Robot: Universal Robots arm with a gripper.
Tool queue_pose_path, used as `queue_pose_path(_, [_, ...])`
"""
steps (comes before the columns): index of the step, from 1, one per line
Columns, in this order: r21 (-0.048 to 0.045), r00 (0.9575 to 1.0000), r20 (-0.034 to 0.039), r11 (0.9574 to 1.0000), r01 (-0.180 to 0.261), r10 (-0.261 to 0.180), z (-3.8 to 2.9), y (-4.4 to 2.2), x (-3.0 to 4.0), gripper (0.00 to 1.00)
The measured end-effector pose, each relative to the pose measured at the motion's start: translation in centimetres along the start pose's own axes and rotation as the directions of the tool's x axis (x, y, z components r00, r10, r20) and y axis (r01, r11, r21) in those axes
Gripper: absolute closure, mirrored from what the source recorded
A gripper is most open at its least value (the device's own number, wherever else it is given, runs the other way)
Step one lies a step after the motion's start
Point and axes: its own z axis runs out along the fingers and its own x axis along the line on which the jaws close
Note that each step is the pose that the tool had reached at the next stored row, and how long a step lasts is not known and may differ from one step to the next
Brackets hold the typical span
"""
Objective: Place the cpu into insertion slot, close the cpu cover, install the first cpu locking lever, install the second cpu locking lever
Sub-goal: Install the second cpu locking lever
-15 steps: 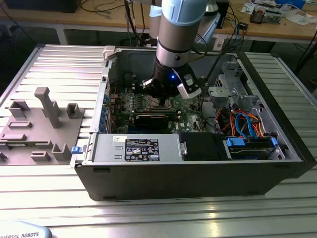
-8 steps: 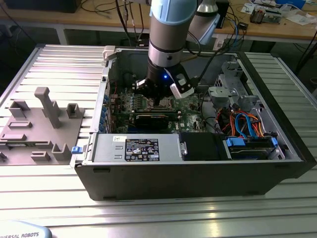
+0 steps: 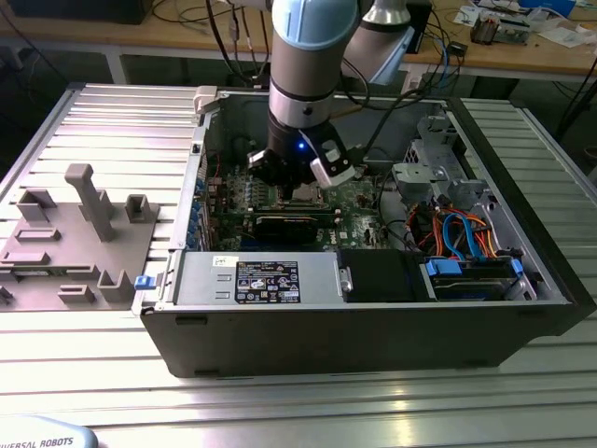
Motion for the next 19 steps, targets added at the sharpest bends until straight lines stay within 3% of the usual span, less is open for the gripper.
queue_pose_path(6, [-0.0054,1.0000,0.0005,1.0000,0.000,0.000,0.76,-0.06,0.65,0.89])
queue_pose_path(10, [-0.0180,1.0000,0.0020,0.9998,0.001,-0.001,0.98,-0.07,0.82,0.89])
queue_pose_path(19, [-0.0219,1.0000,0.0025,0.9998,0.001,-0.001,1.31,-0.07,1.32,0.89])
